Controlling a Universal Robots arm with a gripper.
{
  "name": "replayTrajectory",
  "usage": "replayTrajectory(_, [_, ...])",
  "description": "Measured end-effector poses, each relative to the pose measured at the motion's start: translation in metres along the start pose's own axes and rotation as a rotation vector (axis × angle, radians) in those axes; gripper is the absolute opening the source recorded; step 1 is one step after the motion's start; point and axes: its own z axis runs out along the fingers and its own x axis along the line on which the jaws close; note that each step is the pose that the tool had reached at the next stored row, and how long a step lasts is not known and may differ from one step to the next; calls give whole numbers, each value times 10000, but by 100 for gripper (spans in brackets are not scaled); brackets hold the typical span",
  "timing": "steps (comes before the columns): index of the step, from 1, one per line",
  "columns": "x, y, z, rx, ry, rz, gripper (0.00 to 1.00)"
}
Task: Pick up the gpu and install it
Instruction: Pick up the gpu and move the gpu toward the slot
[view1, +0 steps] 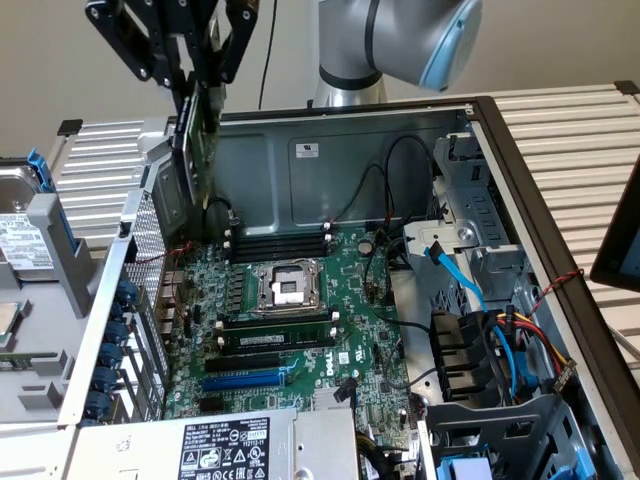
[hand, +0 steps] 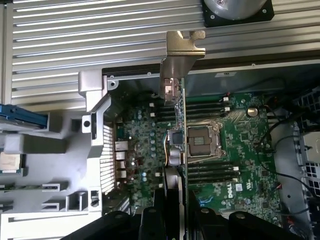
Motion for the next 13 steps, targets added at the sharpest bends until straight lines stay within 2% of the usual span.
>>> replayTrajectory(13, [-577, 58, -4, 5, 44, 7, 28])
